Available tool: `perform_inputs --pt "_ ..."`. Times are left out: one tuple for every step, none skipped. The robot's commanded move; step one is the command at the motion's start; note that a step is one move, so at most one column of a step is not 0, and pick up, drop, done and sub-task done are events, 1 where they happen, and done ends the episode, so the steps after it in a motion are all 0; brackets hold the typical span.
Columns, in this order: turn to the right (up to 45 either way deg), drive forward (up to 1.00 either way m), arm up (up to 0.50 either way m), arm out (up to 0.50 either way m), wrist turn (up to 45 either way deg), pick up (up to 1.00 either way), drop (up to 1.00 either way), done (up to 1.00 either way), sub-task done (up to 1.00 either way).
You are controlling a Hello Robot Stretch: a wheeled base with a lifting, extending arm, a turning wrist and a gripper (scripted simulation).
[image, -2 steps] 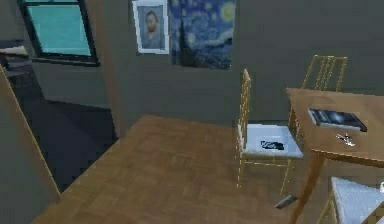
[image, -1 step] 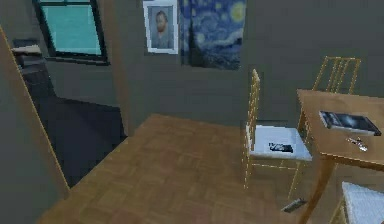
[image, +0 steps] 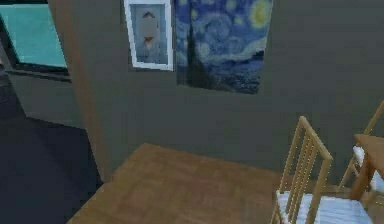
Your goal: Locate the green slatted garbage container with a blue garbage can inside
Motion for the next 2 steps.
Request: perform_inputs --pt "-42.0 0.0 0.0 0.0 0.0 0.0 0.0 0.0 0.0" --pt "0.0 1.0 0.0 0.0 0.0 0.0 0.0 0.0 0.0"
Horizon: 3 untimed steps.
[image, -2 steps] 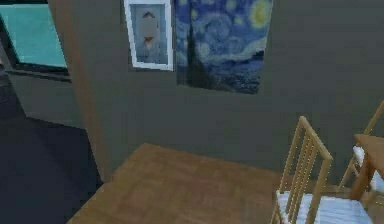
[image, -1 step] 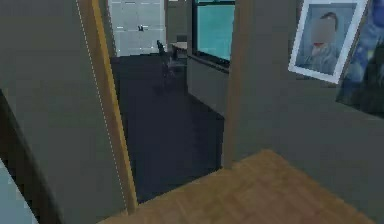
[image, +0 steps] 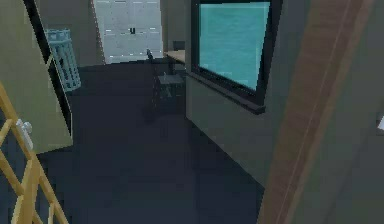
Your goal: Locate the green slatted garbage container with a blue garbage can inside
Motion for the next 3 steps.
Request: perform_inputs --pt "-6.0 0.0 0.0 0.0 0.0 0.0 0.0 0.0 0.0" --pt "0.0 0.2 0.0 0.0 0.0 0.0 0.0 0.0 0.0" --pt "-21.0 0.0 0.0 0.0 0.0 0.0 0.0 0.0 0.0"
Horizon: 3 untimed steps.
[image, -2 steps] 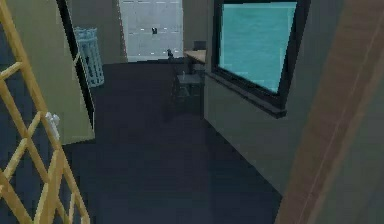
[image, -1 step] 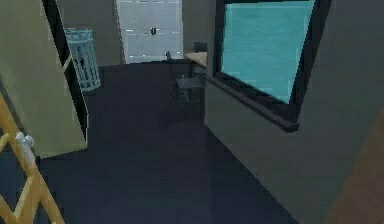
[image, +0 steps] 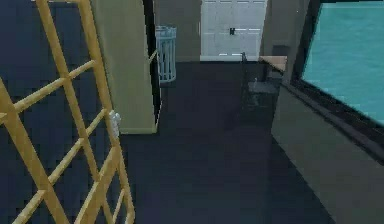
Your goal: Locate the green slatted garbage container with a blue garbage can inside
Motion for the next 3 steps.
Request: perform_inputs --pt "0.0 1.0 0.0 0.0 0.0 0.0 0.0 0.0 0.0" --pt "0.0 1.0 0.0 0.0 0.0 0.0 0.0 0.0 0.0" --pt "-3.0 0.0 0.0 0.0 0.0 0.0 0.0 0.0 0.0"
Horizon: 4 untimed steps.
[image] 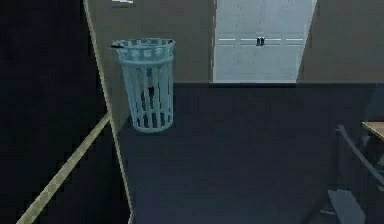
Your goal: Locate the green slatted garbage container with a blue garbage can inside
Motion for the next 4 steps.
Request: perform_inputs --pt "0.0 0.3 0.0 0.0 0.0 0.0 0.0 0.0 0.0" --pt "0.0 0.9 0.0 0.0 0.0 0.0 0.0 0.0 0.0" --pt "-9.0 0.0 0.0 0.0 0.0 0.0 0.0 0.0 0.0" --pt "0.0 0.25 0.0 0.0 0.0 0.0 0.0 0.0 0.0"
